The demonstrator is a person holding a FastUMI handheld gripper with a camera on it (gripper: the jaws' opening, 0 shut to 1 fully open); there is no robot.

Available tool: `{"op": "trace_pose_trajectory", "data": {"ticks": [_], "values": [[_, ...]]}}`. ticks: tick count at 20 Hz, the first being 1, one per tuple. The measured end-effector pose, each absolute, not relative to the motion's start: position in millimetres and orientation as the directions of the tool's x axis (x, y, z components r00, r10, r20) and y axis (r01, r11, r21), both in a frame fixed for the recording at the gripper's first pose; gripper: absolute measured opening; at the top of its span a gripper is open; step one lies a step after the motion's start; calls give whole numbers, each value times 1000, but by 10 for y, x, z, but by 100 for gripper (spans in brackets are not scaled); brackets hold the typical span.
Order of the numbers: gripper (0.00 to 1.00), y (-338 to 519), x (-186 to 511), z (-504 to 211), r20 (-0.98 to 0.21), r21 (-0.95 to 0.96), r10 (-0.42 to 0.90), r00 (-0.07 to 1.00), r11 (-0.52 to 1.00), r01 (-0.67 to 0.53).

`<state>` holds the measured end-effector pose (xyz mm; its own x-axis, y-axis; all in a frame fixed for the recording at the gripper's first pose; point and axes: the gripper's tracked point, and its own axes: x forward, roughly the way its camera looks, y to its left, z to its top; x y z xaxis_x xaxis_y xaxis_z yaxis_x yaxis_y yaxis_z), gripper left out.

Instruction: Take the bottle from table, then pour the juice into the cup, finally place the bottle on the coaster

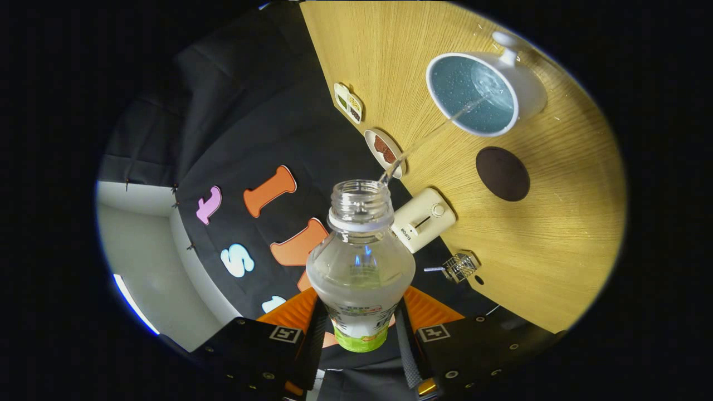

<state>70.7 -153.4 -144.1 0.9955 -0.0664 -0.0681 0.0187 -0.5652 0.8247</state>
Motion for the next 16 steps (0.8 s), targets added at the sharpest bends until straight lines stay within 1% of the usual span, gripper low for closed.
{"op": "trace_pose_trajectory", "data": {"ticks": [4, 9, 14, 16], "values": [[61, -1506, 713, -1491, -77, 835, -58, 995, -550, 32], [61, -1430, 713, -1562, -90, 875, -40, 995, -480, 60], [61, -1420, 646, -1618, -99, 922, -56, 993, -382, 71], [61, -1358, 642, -1625, -106, 952, -49, 993, -293, 87]]}}
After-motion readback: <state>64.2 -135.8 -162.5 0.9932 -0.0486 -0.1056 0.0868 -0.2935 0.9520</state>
